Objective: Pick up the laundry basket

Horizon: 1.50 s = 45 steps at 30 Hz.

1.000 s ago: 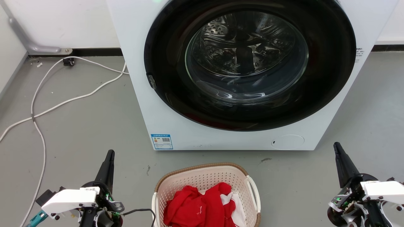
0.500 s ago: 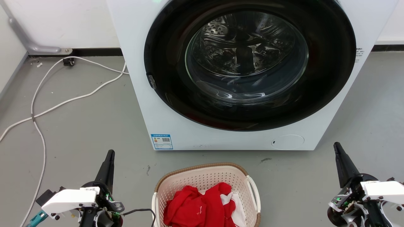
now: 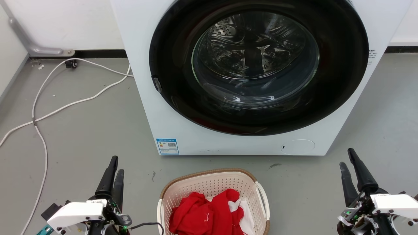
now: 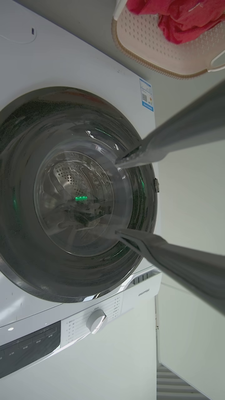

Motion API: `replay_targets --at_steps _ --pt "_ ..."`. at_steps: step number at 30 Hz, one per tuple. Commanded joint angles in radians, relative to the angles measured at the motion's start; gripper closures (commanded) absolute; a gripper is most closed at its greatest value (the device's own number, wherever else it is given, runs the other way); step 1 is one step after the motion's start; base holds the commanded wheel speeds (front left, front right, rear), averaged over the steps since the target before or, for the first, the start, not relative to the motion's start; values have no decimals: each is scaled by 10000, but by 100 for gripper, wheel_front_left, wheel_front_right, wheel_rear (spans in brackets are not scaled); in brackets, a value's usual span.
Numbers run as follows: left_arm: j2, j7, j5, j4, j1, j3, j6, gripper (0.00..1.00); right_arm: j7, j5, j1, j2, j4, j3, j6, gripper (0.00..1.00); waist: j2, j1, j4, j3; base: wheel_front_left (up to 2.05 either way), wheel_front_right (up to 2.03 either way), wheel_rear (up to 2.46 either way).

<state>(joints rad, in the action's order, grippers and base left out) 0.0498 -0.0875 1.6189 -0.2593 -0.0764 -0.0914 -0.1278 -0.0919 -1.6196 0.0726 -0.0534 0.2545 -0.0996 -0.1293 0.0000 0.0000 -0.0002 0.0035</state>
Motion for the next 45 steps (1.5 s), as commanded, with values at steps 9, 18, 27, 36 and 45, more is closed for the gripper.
replay_targets --at_steps 9,18,27,36,45 --pt "36 470 -8 699 -214 244 -14 0 472 47 140 -14 -658 294 -13 0 0 0 -3 6 0 0 0" --pt "33 860 -1571 1063 -299 331 -17 0 883 1681 119 -127 -734 449 -14 0 0 0 -20 9 0 0 0" --pt "32 1214 -3960 1436 -374 550 -16 0 1237 4594 26 -57 -990 450 -15 0 0 0 -42 20 0 0 0" --pt "29 1534 -5984 1640 -370 955 257 0 1563 6934 -20 -2 -1289 547 -16 0 0 0 -68 53 0 0 0" --pt "27 1828 -7813 1582 -345 1328 550 0 1846 8888 -41 6 -1445 728 -17 0 0 0 -76 101 0 0 0"
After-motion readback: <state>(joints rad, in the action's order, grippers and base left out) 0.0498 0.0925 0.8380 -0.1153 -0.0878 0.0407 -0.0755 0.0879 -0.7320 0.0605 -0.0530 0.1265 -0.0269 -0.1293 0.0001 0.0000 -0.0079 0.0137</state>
